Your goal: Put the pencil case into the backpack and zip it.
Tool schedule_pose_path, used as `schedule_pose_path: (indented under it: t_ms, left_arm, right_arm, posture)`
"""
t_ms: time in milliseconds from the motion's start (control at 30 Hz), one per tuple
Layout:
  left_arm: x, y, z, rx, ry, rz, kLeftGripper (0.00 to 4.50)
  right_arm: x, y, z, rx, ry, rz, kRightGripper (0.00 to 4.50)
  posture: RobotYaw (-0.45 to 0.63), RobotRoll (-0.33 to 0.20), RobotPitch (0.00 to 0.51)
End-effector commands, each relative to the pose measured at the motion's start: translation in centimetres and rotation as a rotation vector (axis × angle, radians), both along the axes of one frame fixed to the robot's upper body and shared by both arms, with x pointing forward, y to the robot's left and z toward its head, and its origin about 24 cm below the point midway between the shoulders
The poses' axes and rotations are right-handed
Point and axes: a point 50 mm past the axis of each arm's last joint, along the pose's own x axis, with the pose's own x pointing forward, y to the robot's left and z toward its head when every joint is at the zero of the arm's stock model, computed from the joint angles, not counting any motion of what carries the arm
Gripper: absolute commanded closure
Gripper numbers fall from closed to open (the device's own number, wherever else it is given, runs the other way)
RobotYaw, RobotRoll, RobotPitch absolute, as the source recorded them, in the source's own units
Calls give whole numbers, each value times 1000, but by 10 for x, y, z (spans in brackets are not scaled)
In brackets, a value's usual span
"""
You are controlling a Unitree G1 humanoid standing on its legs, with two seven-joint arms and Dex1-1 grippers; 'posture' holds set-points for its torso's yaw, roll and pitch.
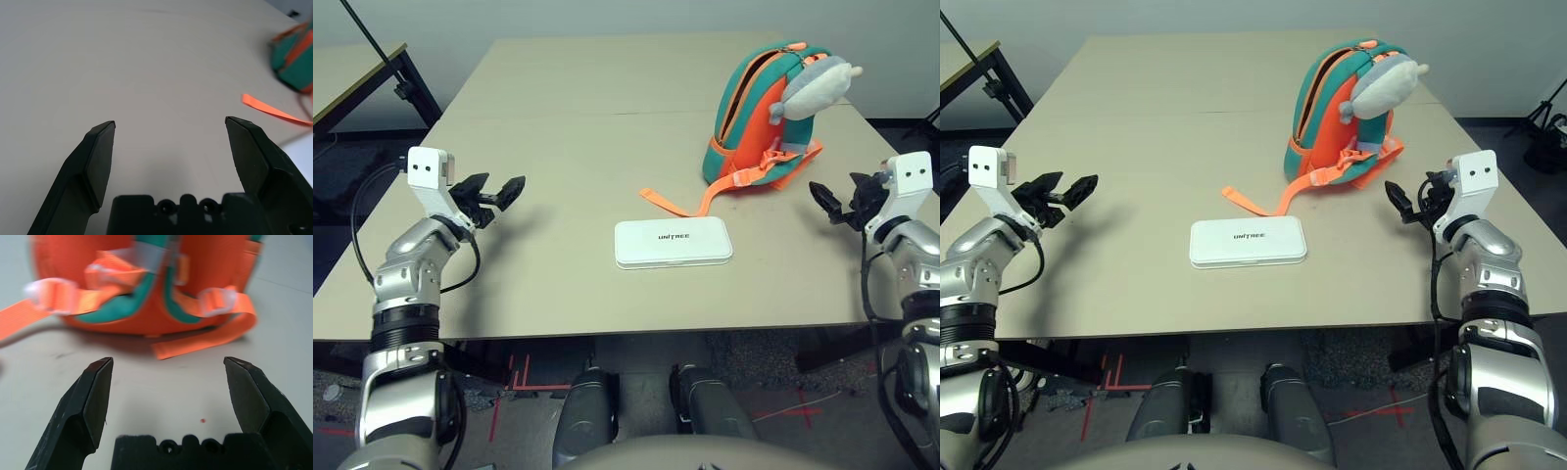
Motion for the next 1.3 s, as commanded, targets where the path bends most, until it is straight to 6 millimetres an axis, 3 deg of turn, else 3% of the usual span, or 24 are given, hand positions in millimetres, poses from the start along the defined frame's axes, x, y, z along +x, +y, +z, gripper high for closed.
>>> schedule_pose_path:
  t_ms: [33, 267, 433, 867, 967, 1300]
  left_arm:
    - [-1, -14, 6, -123, 114, -153, 0]
    - [3, -36, 14, -270, 226, -341, 0]
    - [16, -46, 6, -366, 327, -379, 0]
    - [35, -76, -7, -439, 440, -469, 0]
    - [36, -83, -10, -462, 456, -496, 0]
    - [31, -103, -34, -481, 583, -535, 0]
  right_arm:
    - [-10, 24, 7, -19, 79, 172, 44]
    - [-11, 47, 18, -73, 101, 266, 44]
    - [-8, 59, 16, -118, 112, 323, 44]
    - [2, 69, 12, -201, 133, 404, 44]
    - [2, 72, 9, -224, 149, 434, 638]
    - [4, 87, 0, -243, 158, 487, 4477]
  posture:
    - [-110, 0, 32]
    - [-115, 0, 30]
    - [-124, 0, 31]
    - [-145, 0, 45]
    - [-150, 0, 53]
    - [-181, 0, 76]
